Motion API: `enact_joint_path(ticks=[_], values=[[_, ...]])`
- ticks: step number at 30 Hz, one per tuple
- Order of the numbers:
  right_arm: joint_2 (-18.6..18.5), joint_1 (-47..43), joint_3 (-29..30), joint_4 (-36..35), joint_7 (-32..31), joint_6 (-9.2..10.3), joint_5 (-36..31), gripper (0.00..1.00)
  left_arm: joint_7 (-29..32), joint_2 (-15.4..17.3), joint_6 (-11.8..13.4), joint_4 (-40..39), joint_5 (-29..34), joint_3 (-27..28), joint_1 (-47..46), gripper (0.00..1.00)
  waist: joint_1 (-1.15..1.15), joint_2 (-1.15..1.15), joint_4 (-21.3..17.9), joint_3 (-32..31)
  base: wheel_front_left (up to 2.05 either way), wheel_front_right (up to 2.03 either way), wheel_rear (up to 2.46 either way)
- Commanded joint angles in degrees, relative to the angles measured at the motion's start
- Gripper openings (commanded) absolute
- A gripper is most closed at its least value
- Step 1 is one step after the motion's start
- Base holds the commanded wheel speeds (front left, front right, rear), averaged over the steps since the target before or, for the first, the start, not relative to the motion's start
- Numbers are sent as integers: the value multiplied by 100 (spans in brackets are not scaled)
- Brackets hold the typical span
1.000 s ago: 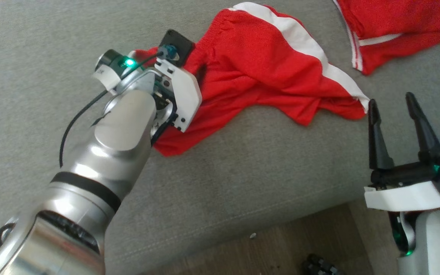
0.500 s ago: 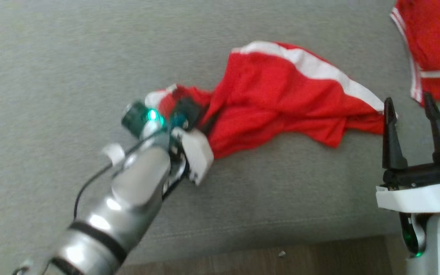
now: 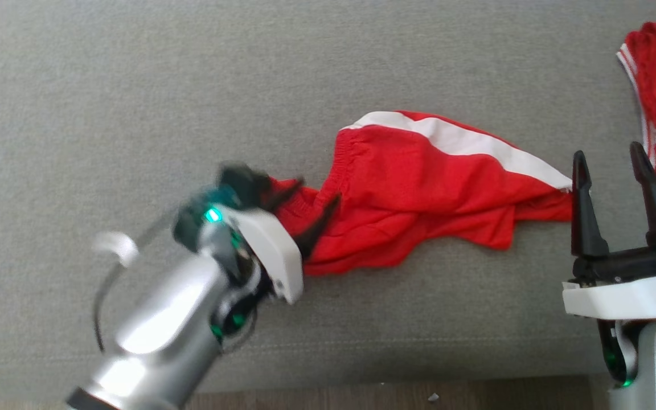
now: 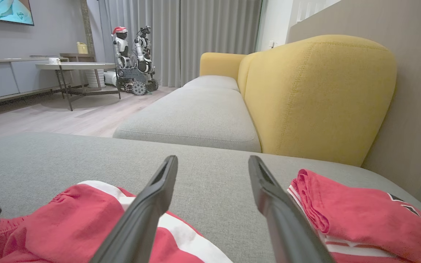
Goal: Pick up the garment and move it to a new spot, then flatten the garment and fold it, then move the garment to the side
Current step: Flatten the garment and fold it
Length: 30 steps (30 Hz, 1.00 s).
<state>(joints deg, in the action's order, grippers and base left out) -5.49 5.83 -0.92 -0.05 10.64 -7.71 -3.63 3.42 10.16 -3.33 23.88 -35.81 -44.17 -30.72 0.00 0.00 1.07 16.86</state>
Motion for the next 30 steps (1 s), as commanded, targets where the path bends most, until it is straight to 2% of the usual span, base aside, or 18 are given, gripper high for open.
enact_joint_path(ticks=[1,5,10,12,15,20,25,30], values=[[-52,-23,-117,-157,18,22,53,100,114,168,57,-379,-129,348,-321,100,0,0,-58,-30,0,0,0],[-31,-21,-104,-104,58,22,73,100,975,268,150,-802,-955,899,-661,100,0,0,-184,-31,0,0,0],[34,48,-196,-36,110,22,89,100,2485,260,262,-452,-2038,1302,-1311,100,0,0,-382,88,0,0,0],[58,99,-234,-2,136,22,101,100,3009,298,296,-251,-2268,1336,-1601,100,0,0,-471,161,0,0,0],[95,175,-249,54,182,22,113,100,3425,332,353,34,-2406,1374,-1971,100,0,0,-606,273,0,0,0],[144,288,-284,214,273,22,151,100,3557,460,283,494,-2049,1093,-2299,100,0,0,-819,399,0,0,0],[178,374,-357,308,336,22,170,100,3433,634,136,910,-1601,770,-2398,100,0,0,-1003,494,0,0,0],[192,420,-354,355,370,22,174,100,3305,600,25,1224,-1498,658,-2431,100,0,0,-1084,550,0,0,0]])
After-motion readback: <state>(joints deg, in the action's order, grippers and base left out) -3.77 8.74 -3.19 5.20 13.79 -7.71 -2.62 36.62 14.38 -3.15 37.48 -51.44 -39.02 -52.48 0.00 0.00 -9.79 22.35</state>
